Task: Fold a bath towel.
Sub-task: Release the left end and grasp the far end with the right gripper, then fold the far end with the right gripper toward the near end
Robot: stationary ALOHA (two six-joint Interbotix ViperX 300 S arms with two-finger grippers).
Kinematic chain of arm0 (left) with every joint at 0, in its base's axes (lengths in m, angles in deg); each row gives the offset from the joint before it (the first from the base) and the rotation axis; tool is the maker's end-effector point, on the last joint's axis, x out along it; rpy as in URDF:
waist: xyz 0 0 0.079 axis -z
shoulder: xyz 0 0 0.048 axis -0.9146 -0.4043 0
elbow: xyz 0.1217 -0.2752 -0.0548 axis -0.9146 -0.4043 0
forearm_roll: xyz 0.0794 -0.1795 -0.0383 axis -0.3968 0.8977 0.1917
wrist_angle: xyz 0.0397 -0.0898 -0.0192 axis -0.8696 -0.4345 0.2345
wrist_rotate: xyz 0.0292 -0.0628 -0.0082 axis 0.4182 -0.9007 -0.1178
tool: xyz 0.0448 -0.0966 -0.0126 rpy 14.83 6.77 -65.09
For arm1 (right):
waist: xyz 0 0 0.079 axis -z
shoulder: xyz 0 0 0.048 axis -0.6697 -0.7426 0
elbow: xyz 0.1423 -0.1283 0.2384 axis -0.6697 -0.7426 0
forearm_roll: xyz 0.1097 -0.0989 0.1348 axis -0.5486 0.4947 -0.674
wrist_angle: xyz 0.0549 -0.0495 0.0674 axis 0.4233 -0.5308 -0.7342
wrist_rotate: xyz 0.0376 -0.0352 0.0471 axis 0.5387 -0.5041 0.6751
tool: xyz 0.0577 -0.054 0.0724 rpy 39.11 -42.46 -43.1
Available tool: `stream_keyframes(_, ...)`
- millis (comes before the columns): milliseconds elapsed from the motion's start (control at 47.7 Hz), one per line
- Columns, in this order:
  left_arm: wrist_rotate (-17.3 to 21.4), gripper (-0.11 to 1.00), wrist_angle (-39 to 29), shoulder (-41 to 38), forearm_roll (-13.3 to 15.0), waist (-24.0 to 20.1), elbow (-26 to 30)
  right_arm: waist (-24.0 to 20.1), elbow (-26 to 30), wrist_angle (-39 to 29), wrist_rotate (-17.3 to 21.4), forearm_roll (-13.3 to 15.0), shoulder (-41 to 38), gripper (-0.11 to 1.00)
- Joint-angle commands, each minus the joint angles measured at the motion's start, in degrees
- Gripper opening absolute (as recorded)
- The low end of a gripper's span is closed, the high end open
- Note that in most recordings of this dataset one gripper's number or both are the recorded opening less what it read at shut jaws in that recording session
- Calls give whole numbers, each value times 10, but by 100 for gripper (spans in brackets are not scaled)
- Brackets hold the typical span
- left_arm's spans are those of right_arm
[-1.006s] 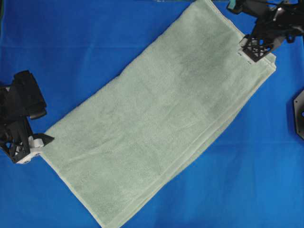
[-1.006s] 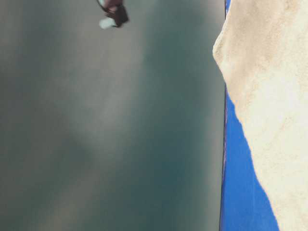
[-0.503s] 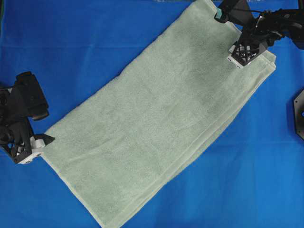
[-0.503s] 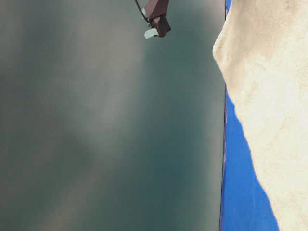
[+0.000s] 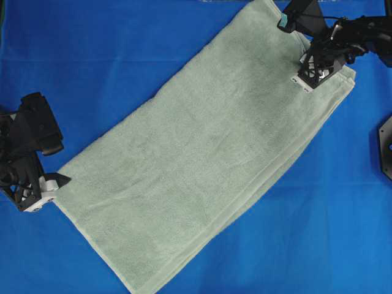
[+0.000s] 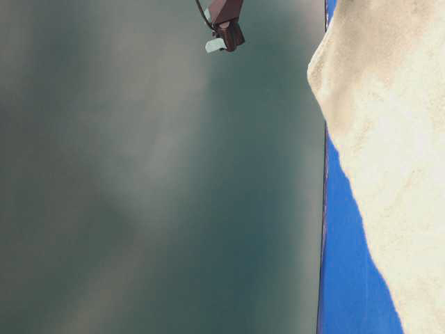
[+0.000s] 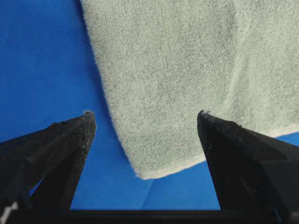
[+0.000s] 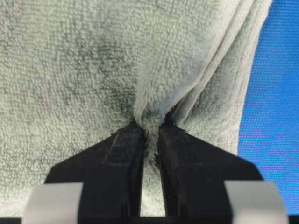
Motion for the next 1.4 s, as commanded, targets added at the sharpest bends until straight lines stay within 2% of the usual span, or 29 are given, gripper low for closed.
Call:
stream_keyframes(0, 0, 84, 5, 1, -2, -2, 11, 8, -3, 4, 3, 1, -5, 12)
stream_keyframes(147, 0, 84, 7, 1, -2, -1, 11, 3, 6, -18, 6, 0, 10, 12)
stream_keyframes(252, 1, 84, 7, 1, -2, -1, 11, -22, 22, -48, 14, -3, 50, 12)
stream_keyframes(440, 1, 84, 9, 1, -2, -1, 11, -74, 54, -99, 67, -3, 117, 12)
stream_keyframes(629, 3, 84, 18, 0, -3, -1, 12, -134, 71, -127, 105, 0, 120, 12)
stream_keyframes(755, 4, 84, 25, 0, -2, -1, 12, -171, 83, -126, 138, -1, 107, 12)
stream_keyframes(860, 4, 84, 26, 0, -2, -1, 12, -220, 101, -120, 172, 0, 87, 12)
stream_keyframes(1090, 4, 84, 25, -2, -2, -2, 12, -367, 212, -90, 245, 14, -8, 12)
stream_keyframes(1237, 4, 84, 25, -4, -3, -1, 11, -432, 311, -94, 258, 36, -84, 12)
stream_keyframes(1384, 4, 84, 26, -4, -2, -1, 11, -453, 363, -116, 258, 36, -133, 12)
